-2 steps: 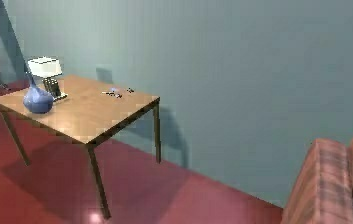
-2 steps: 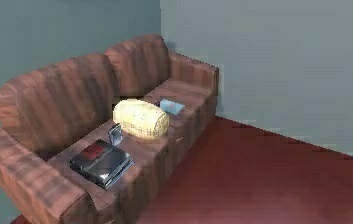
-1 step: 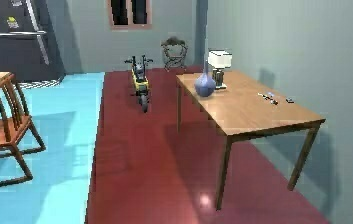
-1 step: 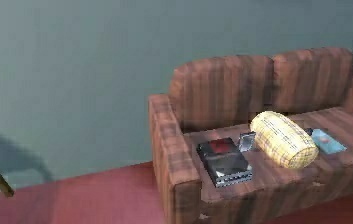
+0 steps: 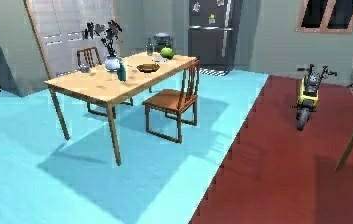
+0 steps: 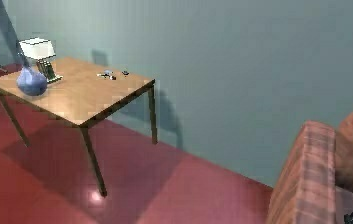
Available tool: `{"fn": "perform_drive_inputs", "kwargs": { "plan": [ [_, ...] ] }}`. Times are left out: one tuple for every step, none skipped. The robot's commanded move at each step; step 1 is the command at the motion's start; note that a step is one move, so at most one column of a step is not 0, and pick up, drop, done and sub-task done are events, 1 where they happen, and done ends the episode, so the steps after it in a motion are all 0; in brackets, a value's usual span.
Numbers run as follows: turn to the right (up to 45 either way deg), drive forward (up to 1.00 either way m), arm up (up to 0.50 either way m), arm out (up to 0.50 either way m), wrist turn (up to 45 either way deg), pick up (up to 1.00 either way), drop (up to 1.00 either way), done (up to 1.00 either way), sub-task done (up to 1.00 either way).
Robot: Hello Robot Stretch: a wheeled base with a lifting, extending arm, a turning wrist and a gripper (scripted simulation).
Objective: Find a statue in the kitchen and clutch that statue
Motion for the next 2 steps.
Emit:
{"fn": "perform_drive_inputs", "kwargs": {
  "plan": [
    [-45.0, 0.00, 0.00, 0.00, 0.0, 0.00, 0.00, 0.00, 0.00],
    [-6.0, 0.00, 0.00, 0.00, 0.0, 0.00, 0.00, 0.00, 0.00]
  ]
}}
